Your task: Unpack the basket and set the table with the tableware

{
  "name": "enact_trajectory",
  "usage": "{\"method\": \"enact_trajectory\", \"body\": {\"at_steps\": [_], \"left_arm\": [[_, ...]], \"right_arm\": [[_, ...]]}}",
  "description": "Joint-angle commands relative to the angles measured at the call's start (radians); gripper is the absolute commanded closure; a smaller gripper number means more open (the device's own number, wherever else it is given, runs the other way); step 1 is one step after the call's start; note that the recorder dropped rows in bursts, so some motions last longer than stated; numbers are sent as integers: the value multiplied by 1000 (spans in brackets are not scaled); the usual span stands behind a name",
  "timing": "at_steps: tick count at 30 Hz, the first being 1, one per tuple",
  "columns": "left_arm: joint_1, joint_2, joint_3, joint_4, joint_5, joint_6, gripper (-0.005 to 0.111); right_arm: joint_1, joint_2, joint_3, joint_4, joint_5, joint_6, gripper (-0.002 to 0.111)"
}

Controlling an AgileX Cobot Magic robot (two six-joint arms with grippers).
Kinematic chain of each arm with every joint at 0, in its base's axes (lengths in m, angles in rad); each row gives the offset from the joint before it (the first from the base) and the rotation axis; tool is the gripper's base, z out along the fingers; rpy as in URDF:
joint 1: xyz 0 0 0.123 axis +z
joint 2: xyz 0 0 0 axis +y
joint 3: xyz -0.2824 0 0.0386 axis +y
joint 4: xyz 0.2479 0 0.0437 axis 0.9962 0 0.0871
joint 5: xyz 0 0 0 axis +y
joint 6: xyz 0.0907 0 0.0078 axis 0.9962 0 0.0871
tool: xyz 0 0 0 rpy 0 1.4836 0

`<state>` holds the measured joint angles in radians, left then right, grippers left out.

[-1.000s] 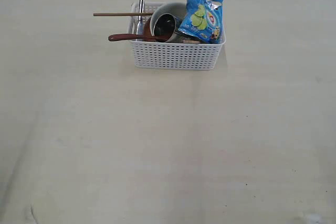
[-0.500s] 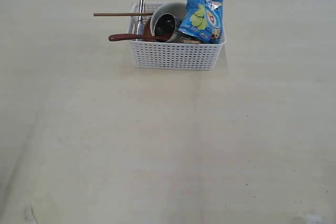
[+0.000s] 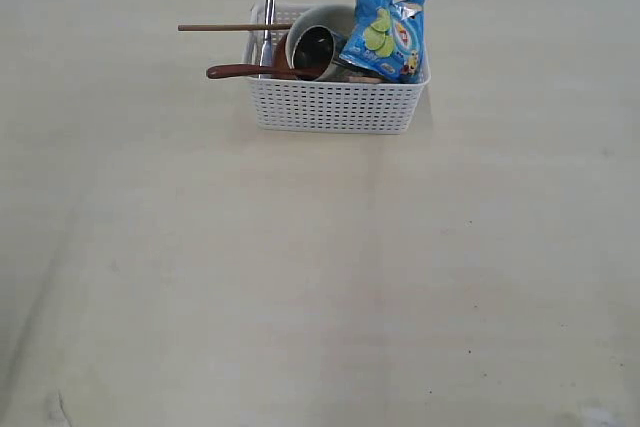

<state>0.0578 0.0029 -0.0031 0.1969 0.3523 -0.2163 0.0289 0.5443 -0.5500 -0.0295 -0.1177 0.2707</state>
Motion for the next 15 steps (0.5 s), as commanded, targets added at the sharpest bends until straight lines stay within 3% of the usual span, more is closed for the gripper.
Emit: {"method": "enact_trajectory", "body": {"at_steps": [1, 10, 15], "left_arm": [[2, -3, 3, 1, -6, -5, 26], [2, -3, 3, 1, -6, -5, 26], [2, -3, 3, 1, -6, -5, 26]], "right_arm": [[174, 295, -124, -155, 158, -47, 85], [553, 783, -242, -293, 203, -509, 82], [642, 914, -241, -293, 201, -604, 46]]}}
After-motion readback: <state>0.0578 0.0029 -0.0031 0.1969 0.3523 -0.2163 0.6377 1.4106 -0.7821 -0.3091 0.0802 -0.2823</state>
